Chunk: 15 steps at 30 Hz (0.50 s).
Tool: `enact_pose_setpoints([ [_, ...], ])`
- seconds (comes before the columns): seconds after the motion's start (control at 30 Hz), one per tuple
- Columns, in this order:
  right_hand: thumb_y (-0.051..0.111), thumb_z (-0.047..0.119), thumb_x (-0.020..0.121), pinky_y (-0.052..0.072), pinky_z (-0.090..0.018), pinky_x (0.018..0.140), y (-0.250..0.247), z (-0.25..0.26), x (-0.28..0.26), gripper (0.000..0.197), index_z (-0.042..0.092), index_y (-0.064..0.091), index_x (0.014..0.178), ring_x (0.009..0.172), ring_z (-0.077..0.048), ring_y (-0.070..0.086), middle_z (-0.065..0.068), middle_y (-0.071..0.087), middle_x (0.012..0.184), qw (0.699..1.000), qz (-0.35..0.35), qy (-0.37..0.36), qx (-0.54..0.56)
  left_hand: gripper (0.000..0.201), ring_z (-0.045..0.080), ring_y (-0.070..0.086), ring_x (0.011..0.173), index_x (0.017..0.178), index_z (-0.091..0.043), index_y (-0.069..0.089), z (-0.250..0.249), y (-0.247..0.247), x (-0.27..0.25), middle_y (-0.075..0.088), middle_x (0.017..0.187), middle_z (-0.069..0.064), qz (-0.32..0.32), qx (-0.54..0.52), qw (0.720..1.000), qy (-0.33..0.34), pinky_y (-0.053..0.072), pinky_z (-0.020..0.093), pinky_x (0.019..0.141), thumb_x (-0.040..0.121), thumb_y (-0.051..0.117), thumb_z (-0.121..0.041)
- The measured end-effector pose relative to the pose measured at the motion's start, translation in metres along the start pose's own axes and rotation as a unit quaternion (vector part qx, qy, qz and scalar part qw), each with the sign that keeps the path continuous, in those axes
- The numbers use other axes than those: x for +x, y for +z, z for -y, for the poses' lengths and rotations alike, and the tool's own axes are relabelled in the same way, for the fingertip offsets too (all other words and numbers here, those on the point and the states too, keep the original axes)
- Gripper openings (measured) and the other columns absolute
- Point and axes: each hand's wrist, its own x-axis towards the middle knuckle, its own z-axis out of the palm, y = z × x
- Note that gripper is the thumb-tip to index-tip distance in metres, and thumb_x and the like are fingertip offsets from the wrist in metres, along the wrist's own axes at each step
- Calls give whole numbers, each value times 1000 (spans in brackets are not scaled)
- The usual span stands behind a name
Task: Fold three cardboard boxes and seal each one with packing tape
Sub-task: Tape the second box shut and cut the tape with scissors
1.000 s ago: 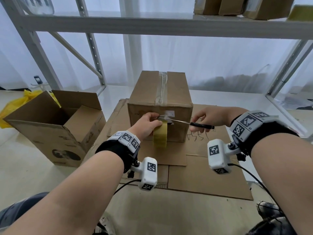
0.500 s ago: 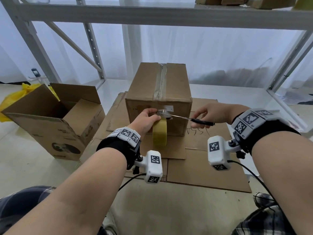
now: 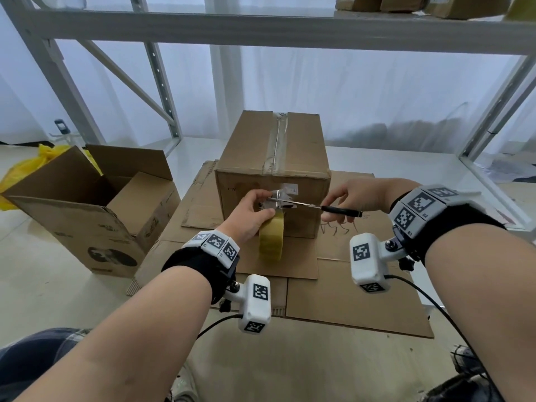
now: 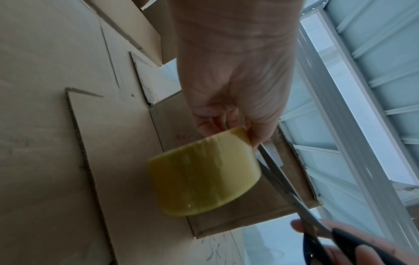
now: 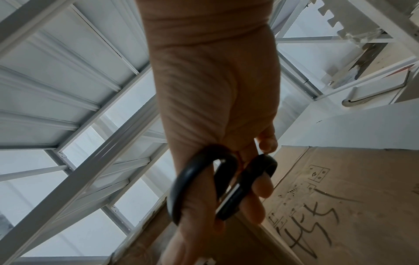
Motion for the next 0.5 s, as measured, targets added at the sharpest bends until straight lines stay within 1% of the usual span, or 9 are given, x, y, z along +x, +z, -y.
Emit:
enact_pose_setpoints([
  [0.07,72,33,82,48,-21,69,-4,0,2,27,18,67,105,68,-10,57,-3,66,81,1000,11,4,-5,37,22,58,103,127,-25,46,0,-1,0,50,126,1,6,4,1000,6,53,32,79,93,58,-14],
  [0.13,72,33,82,49,-23,71,-7,-1,3,27,18,68,104,70,-11,57,-5,66,83,1000,21,2,-5,42,21,58,103,131,-24,44,1,-2,1,51,124,-1,8,-1,1000,5,53,31,80,93,58,-14],
  [0.2,72,33,82,50,-24,73,-6,-2,5,26,19,68,103,71,-11,58,-4,67,83,1000,20,-3,-4,45,20,57,103,134,-23,42,0,-2,2,50,122,-2,6,-4,1000,5,52,30,80,93,58,-14],
  [0.27,73,34,81,51,-26,77,-5,-3,9,25,22,68,103,72,-11,59,-2,67,82,1000,17,-8,-1,46,20,56,103,132,-21,38,1,0,4,50,120,0,-18,-7,1000,-7,52,30,79,92,60,-14],
  [0.33,74,34,80,53,-29,81,-3,-4,12,26,23,68,103,74,-11,59,-3,68,85,1000,22,-13,5,47,21,55,101,125,-19,35,3,3,7,51,116,4,-67,-26,997,-35,51,29,76,89,64,-16],
  [0.4,74,33,80,53,-28,81,-3,-6,13,26,24,68,104,74,-11,60,-2,69,84,1000,23,-13,10,43,21,57,98,120,-15,40,6,5,9,55,114,8,-93,-64,991,-74,51,30,76,87,67,-19],
  [0.43,74,32,80,53,-28,81,-3,-8,14,26,24,68,104,73,-10,60,-1,69,83,1000,21,-12,12,40,21,58,96,119,-12,45,7,6,10,58,112,9,-88,-75,989,-90,51,32,77,88,67,-21],
  [0.5,74,32,80,53,-28,81,-5,-12,13,27,23,68,105,72,-10,60,-2,70,85,1000,19,-10,14,30,21,59,90,116,-10,54,8,8,10,61,106,10,-79,-83,988,-102,51,34,79,91,63,-23],
])
